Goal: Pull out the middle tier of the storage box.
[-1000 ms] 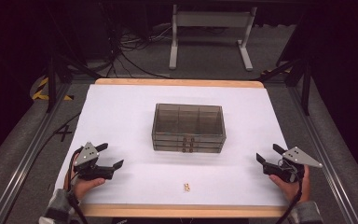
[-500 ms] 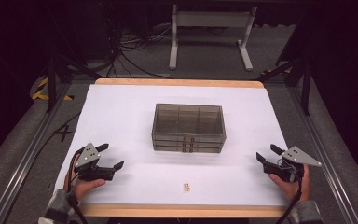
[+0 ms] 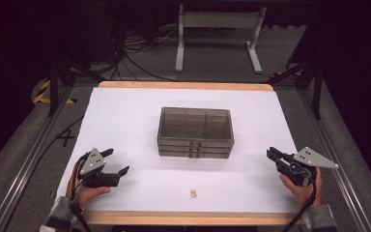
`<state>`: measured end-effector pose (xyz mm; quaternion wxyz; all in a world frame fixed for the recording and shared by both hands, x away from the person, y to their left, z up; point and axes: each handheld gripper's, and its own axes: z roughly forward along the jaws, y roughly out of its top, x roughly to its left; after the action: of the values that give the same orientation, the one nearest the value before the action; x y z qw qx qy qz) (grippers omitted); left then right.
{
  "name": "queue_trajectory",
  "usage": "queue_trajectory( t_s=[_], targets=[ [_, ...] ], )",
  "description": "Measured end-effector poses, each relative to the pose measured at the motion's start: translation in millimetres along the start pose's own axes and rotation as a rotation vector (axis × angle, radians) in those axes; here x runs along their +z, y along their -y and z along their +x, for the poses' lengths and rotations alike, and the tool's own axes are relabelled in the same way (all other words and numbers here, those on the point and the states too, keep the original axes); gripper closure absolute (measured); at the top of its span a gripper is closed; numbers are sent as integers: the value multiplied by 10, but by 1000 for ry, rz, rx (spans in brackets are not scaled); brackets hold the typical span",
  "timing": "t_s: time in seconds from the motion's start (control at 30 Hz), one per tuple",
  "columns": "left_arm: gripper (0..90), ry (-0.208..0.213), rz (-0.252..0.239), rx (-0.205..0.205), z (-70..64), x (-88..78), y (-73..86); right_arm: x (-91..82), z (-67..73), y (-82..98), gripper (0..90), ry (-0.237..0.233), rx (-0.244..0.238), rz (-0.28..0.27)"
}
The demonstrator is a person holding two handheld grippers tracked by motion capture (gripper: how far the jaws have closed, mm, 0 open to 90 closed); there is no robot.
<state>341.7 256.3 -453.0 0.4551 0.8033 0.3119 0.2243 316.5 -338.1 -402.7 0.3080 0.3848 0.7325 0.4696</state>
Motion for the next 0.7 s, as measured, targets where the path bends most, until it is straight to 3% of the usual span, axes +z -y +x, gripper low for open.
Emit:
queue_trajectory(
  t_s=[0.43, 0.53, 0.6, 0.67, 0.7],
  targets=[
    [213, 13, -7, 19, -68, 17, -77, 84, 281, -325, 874, -72, -74, -38],
    [271, 28, -22, 16, -57, 20, -142, 114, 337, -346, 873, -87, -86, -36],
    [379, 39, -31, 29, -50, 24, -205, 138, 367, -352, 870, -96, -94, -30],
    [398, 37, -43, 45, -50, 34, -278, 163, 396, -354, 867, -100, -95, -29],
    [459, 39, -47, 51, -50, 37, -312, 180, 417, -357, 862, -106, -97, -28]
  ],
)
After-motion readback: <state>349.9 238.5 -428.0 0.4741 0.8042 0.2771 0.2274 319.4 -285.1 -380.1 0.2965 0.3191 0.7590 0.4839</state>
